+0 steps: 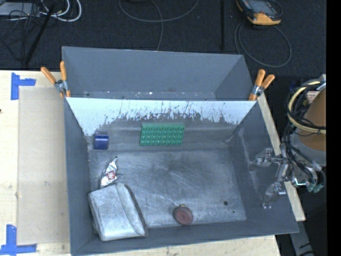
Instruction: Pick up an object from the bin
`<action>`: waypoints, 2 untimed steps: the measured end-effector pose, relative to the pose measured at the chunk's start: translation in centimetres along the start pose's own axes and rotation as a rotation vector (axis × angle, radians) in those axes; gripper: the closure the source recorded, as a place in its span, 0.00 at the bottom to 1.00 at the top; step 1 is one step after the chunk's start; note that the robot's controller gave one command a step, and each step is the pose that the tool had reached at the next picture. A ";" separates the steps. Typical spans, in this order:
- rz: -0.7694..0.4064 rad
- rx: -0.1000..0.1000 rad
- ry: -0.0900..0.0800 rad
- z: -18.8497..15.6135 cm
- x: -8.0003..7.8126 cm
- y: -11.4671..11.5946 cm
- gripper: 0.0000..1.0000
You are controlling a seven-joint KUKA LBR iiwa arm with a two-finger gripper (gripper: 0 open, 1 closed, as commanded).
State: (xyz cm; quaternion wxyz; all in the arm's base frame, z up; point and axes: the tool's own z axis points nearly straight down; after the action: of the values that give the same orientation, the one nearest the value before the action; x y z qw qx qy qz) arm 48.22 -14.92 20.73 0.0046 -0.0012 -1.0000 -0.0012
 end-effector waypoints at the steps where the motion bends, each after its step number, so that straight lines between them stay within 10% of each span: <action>1: -0.069 -0.001 0.000 11.8 -0.6 3.7 0.00; 2: -0.154 0.005 -0.017 13.6 -0.2 9.3 0.00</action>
Offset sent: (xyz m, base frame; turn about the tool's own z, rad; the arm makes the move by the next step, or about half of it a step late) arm 0.0074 0.0353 -0.1128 -0.0666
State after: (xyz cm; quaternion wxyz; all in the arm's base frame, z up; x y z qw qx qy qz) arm 48.28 -5.62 7.16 -0.0041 0.0757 -0.9971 0.0008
